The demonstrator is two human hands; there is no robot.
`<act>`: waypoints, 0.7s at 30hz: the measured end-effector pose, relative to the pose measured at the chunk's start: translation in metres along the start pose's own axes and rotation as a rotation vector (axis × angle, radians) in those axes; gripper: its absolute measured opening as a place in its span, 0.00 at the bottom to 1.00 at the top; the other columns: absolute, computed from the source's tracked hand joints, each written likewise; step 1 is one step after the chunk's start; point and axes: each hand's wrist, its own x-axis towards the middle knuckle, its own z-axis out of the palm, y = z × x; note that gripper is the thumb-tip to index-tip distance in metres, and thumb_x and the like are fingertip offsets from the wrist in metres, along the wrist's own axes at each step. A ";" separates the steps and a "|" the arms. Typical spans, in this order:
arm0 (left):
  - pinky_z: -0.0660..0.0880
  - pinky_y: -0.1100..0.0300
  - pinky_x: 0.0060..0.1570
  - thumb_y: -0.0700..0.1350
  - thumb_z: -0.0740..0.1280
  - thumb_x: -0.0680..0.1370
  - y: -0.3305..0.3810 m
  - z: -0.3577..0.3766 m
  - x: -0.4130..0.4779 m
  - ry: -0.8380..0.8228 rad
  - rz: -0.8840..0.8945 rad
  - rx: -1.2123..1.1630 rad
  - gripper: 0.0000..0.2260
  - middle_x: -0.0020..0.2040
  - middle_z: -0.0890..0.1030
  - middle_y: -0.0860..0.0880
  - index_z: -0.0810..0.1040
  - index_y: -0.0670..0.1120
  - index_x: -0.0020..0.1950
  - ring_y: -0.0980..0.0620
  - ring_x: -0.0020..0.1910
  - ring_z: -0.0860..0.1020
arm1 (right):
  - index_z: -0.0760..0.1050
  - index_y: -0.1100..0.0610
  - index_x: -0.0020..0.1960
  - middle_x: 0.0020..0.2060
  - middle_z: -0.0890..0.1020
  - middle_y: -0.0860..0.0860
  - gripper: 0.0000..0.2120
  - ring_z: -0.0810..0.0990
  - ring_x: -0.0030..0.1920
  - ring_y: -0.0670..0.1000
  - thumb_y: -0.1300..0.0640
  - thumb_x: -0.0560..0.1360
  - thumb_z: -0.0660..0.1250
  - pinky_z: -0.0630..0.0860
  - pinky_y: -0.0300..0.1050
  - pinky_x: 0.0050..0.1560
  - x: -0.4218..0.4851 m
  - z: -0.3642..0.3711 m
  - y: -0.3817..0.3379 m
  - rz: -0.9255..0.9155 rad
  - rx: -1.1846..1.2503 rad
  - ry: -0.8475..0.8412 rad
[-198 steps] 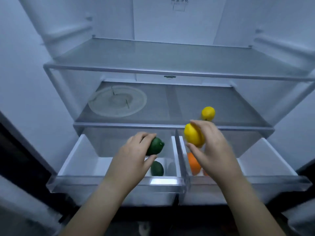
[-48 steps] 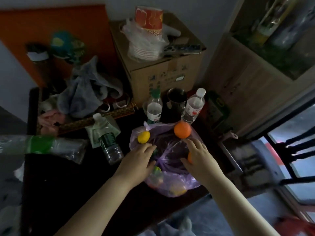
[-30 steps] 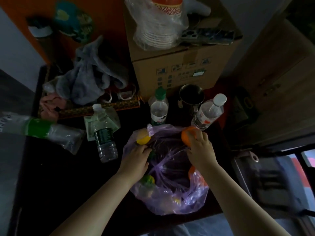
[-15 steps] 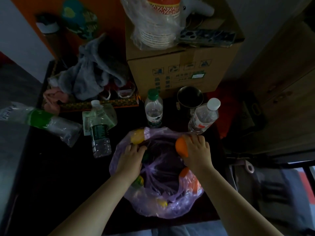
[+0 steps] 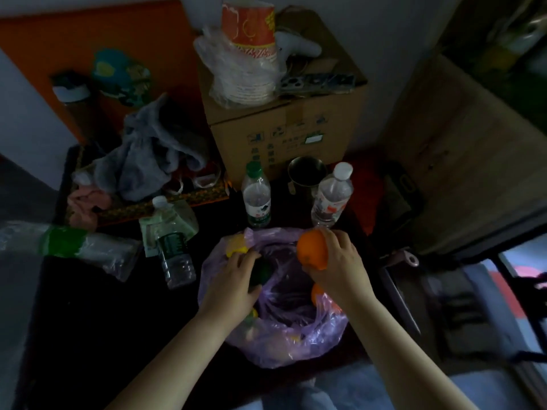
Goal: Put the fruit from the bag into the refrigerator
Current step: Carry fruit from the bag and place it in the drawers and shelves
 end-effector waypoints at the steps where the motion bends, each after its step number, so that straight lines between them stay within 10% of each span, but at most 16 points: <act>1: 0.76 0.52 0.51 0.47 0.72 0.70 0.001 -0.008 -0.001 0.023 0.056 -0.018 0.25 0.63 0.72 0.46 0.68 0.50 0.65 0.44 0.59 0.75 | 0.58 0.50 0.73 0.66 0.67 0.52 0.41 0.70 0.63 0.57 0.44 0.67 0.73 0.72 0.51 0.57 -0.010 -0.007 -0.007 0.026 0.029 0.044; 21: 0.69 0.60 0.59 0.50 0.68 0.69 0.148 -0.172 -0.175 0.042 1.004 -0.431 0.26 0.57 0.71 0.49 0.72 0.51 0.67 0.51 0.57 0.72 | 0.63 0.57 0.71 0.67 0.67 0.54 0.35 0.68 0.66 0.52 0.50 0.67 0.70 0.67 0.45 0.65 -0.377 -0.129 -0.188 0.324 -0.098 1.132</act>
